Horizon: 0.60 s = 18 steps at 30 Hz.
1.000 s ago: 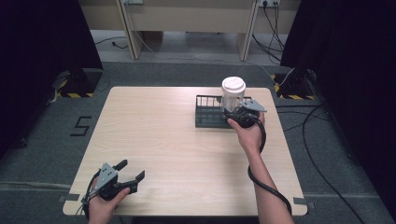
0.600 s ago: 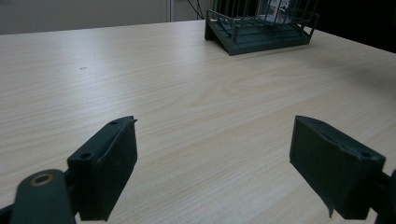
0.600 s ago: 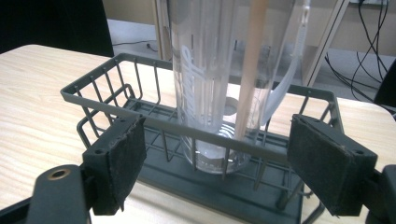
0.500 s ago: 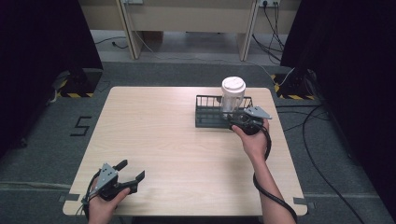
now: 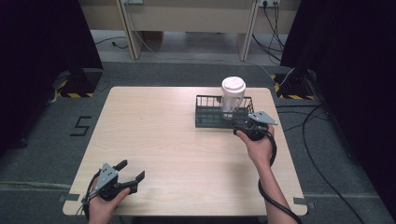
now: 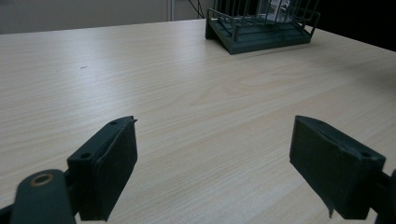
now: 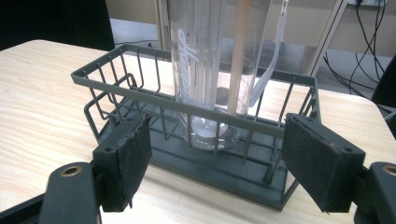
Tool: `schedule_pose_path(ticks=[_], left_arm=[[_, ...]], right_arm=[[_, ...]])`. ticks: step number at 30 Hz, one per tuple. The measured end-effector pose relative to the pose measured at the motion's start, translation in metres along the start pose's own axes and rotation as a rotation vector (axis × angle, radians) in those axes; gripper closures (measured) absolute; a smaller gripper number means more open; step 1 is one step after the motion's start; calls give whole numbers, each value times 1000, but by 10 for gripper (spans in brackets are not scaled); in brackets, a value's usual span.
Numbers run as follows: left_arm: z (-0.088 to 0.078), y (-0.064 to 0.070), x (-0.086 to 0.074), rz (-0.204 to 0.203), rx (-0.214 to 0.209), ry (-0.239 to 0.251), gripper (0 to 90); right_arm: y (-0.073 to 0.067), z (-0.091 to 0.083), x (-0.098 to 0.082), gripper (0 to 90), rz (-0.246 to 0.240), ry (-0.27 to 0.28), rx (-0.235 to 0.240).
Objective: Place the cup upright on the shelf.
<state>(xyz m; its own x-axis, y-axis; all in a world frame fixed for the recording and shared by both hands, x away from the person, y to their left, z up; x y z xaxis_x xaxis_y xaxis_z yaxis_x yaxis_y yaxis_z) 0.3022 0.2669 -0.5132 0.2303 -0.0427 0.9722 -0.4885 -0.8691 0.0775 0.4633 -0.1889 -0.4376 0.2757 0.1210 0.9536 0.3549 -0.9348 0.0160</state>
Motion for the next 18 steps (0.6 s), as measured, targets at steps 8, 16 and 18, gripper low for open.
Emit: schedule_pose_path(ticks=[8,16,18], left_arm=[[0,0,0,-1,2,-1,146],[0,0,0,0,2,-2,146],[1,0,0,1,2,-2,146]], right_arm=[[1,-13,-5,264,-14,-8,4],[3,-26,-12,265,-18,-22,7],[3,-27,-13,265,-14,-23,7]])
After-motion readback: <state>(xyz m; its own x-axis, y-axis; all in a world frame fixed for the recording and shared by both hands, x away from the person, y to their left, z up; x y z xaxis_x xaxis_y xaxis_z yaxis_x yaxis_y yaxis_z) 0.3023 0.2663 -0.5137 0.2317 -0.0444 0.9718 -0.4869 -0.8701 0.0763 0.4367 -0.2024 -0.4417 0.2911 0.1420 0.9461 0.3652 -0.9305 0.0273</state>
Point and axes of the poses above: each handheld gripper's, and its own axes: z roughly forward along the jaws, x roughly out of its top, y roughly to its right, the point moved 1 cm from there along z, roughly forward along the jaws, and after that the axes turned 5 degrees about y, right-handed, at the moved point
